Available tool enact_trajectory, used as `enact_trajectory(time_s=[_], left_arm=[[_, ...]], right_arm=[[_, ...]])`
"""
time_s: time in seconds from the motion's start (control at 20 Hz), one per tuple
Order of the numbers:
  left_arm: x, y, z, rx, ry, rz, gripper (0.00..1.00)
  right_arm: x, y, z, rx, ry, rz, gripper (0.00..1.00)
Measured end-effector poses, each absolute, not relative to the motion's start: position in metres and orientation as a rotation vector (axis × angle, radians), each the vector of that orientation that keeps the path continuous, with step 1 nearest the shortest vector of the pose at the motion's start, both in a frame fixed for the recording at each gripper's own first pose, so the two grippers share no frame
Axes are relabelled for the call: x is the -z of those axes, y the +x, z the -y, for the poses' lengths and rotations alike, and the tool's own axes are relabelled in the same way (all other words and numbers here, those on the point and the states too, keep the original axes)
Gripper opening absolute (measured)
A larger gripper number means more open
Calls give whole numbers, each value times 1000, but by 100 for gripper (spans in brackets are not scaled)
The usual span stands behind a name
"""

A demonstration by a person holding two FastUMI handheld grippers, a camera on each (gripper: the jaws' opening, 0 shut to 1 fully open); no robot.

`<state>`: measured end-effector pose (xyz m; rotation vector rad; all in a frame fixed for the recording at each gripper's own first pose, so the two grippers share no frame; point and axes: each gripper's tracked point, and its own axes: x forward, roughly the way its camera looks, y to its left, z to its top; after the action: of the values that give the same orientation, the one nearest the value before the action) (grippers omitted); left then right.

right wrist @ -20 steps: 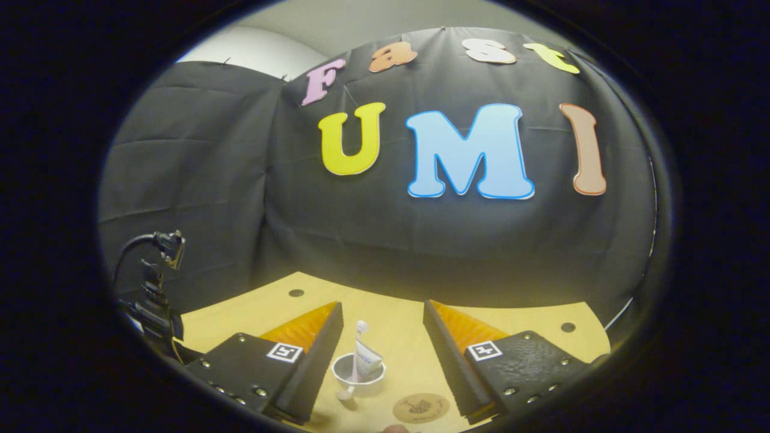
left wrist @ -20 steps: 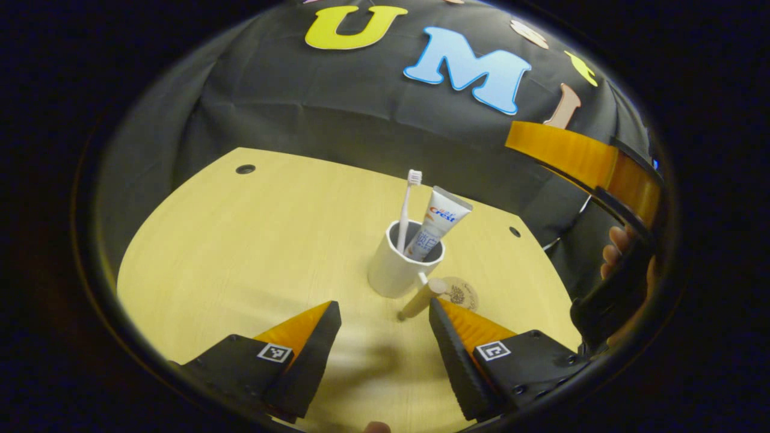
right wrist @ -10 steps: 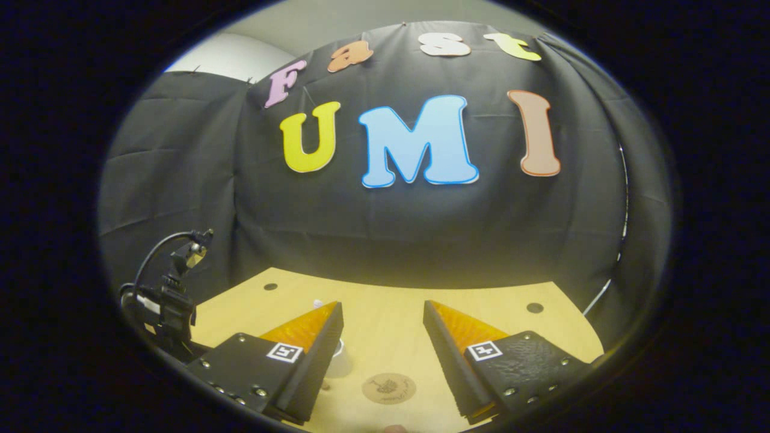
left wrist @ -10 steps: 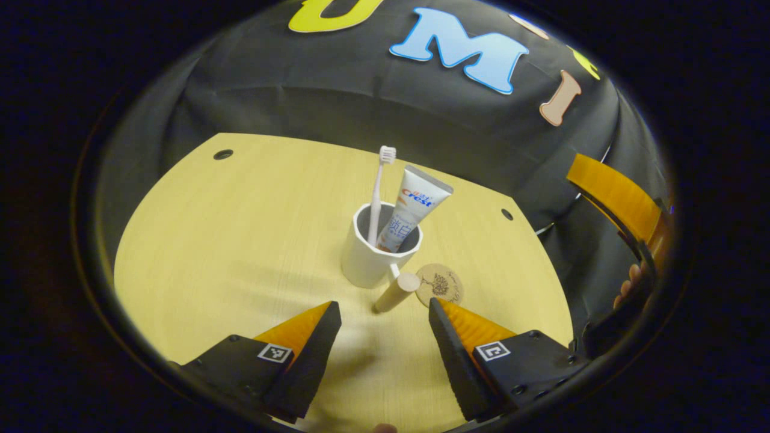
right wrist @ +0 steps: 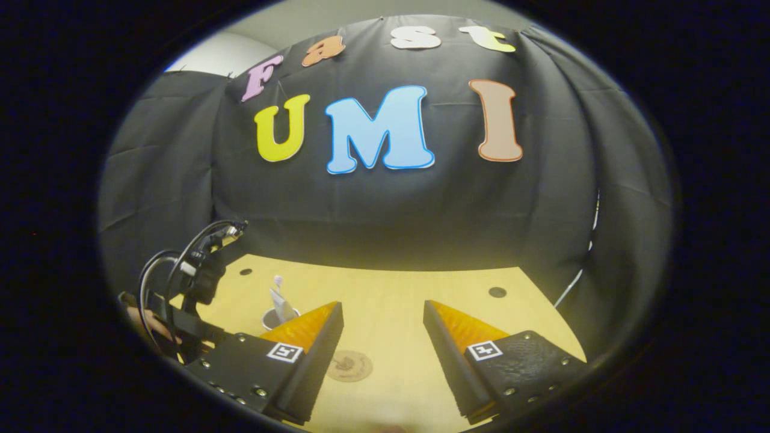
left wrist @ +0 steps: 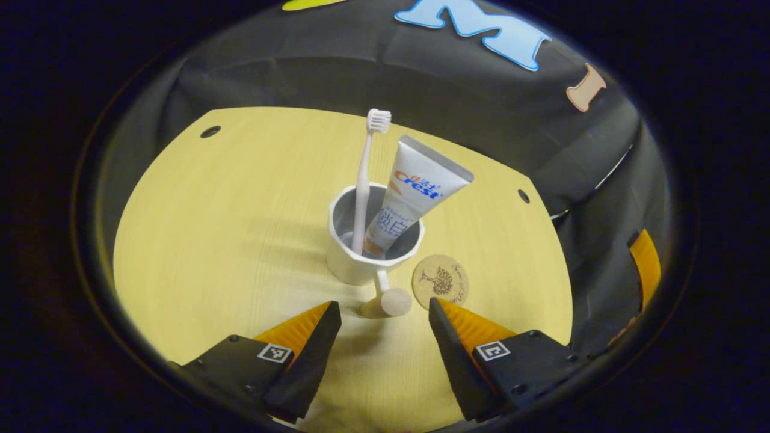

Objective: Put the toothbrush and toothpaste on the desktop into the cup, then pick up the cup and place it on the coaster on the desktop.

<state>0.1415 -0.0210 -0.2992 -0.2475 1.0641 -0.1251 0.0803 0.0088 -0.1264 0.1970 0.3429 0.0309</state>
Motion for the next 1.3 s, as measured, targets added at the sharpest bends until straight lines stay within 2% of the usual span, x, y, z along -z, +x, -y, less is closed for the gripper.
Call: enact_trajectory(time_s=[0.1, 0.25, 0.3, 0.45, 0.5, 0.55, 0.65, 0.75, 0.8, 0.85, 0.95, 1.0, 1.15, 1.2, 1.25, 1.3], left_arm=[[303, 149, 21, 111, -239, -1097, 92], [310, 161, 21, 99, -244, -1148, 96], [313, 163, 20, 92, -240, -1165, 93], [329, 167, 18, 68, -221, -1207, 92], [332, 169, 17, 61, -219, -1216, 96], [336, 169, 17, 56, -219, -1228, 92], [341, 172, 17, 46, -220, -1243, 92], [347, 174, 17, 34, -224, -1257, 84], [349, 175, 16, 29, -226, -1260, 74], [350, 174, 15, 23, -232, -1262, 78], [350, 172, 17, 21, -250, -1266, 69], [349, 170, 18, 21, -256, -1275, 68], [351, 168, 18, 15, -227, -1279, 48], [347, 168, 15, -3, -223, -1283, 53], [349, 166, 17, 2, -211, -1281, 47], [349, 165, 15, -12, -188, -1275, 46]], right_arm=[[132, 74, -1, -23, 206, -358, 84], [142, 72, 7, -16, 221, -384, 84], [145, 70, 9, -17, 225, -389, 84], [149, 71, 15, -17, 225, -398, 84], [151, 72, 17, -16, 223, -398, 84], [151, 73, 19, -16, 222, -398, 84], [152, 73, 21, -16, 222, -401, 84], [154, 73, 23, -14, 220, -406, 84], [155, 73, 24, -14, 219, -407, 84], [155, 72, 25, -14, 218, -408, 84], [155, 73, 24, -17, 218, -409, 84], [156, 73, 23, -19, 219, -410, 84], [156, 74, 18, -27, 221, -409, 84], [155, 74, 16, -31, 223, -408, 84], [154, 73, 15, -34, 224, -407, 84], [154, 73, 15, -34, 221, -405, 84]])
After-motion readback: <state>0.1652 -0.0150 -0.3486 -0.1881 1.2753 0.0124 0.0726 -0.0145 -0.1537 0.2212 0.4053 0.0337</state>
